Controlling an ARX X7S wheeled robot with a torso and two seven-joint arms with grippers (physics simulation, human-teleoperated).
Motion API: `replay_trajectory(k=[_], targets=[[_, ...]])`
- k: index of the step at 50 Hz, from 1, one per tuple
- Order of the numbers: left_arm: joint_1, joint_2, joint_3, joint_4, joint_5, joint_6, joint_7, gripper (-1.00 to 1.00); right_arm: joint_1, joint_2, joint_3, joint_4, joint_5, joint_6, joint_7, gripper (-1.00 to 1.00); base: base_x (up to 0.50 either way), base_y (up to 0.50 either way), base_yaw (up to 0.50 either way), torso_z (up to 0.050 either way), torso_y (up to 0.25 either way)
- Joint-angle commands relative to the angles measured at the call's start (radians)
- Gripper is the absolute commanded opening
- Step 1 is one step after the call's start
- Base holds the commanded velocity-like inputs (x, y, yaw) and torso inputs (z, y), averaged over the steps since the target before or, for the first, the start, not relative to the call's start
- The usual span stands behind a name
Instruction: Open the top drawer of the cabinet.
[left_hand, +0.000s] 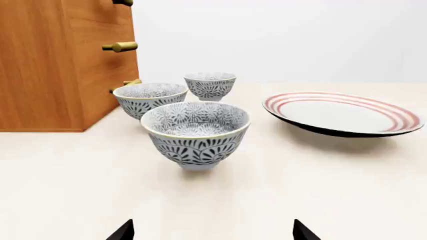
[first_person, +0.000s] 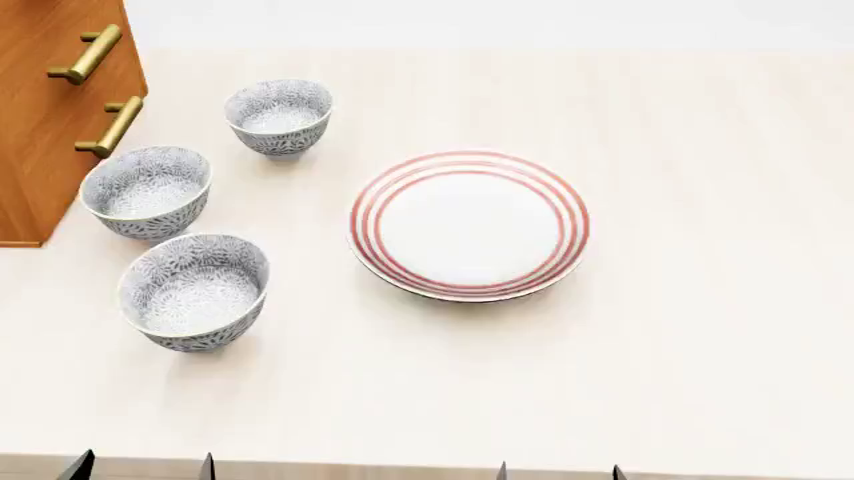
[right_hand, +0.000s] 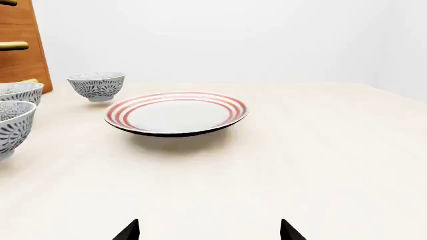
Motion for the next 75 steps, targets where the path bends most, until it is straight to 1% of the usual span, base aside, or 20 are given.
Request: replay_trajectory(k=[1,19,47,55,56,57,58,75], targets=[[-0.001,-0.015,0.018,0.000,-0.015,-0.001,-0.020,1.00,0.004,0.017,-0.028,0.007,-0.006,-0.008,0.026,1.00,0.00,0.00,0.00,0.000,0.000],[-0.010,-0.061,0.083,-0.012,-0.038,-0.010,-0.074,1.00,0.009,0.057,-0.065,0.028,0.052,-0.038,0.084,1.00,0.00,0.02,0.00,0.000,0.000],[-0.015,-0.095,0.127,-0.015,-0.060,-0.010,-0.115,1.00,0.014,0.092,-0.111,0.030,0.082,-0.036,0.116,1.00,0.00,0.50,0.00,0.000,0.000],[-0.023,-0.103,0.142,-0.023,-0.051,-0.025,-0.137,1.00,0.019,0.095,-0.111,0.036,0.109,-0.030,0.129,1.00,0.00,0.00,0.00,0.000,0.000],[-0.020,-0.105,0.141,-0.020,-0.066,-0.012,-0.127,1.00,0.017,0.096,-0.112,0.035,0.115,-0.038,0.126,1.00,0.00,0.00,0.00,0.025,0.010],[-0.025,-0.106,0.147,-0.022,-0.033,-0.031,-0.153,1.00,0.016,0.097,-0.112,0.029,0.116,-0.035,0.129,1.00,0.00,0.00,0.00,0.050,0.033],[-0.025,-0.107,0.149,-0.025,-0.049,-0.024,-0.139,1.00,0.015,0.099,-0.113,0.028,0.119,-0.037,0.128,1.00,0.00,0.00,0.00,0.050,0.031],[-0.026,-0.122,0.168,-0.022,-0.059,-0.025,-0.157,1.00,0.020,0.114,-0.135,0.035,0.129,-0.040,0.149,1.00,0.00,0.00,0.00,0.050,0.030]])
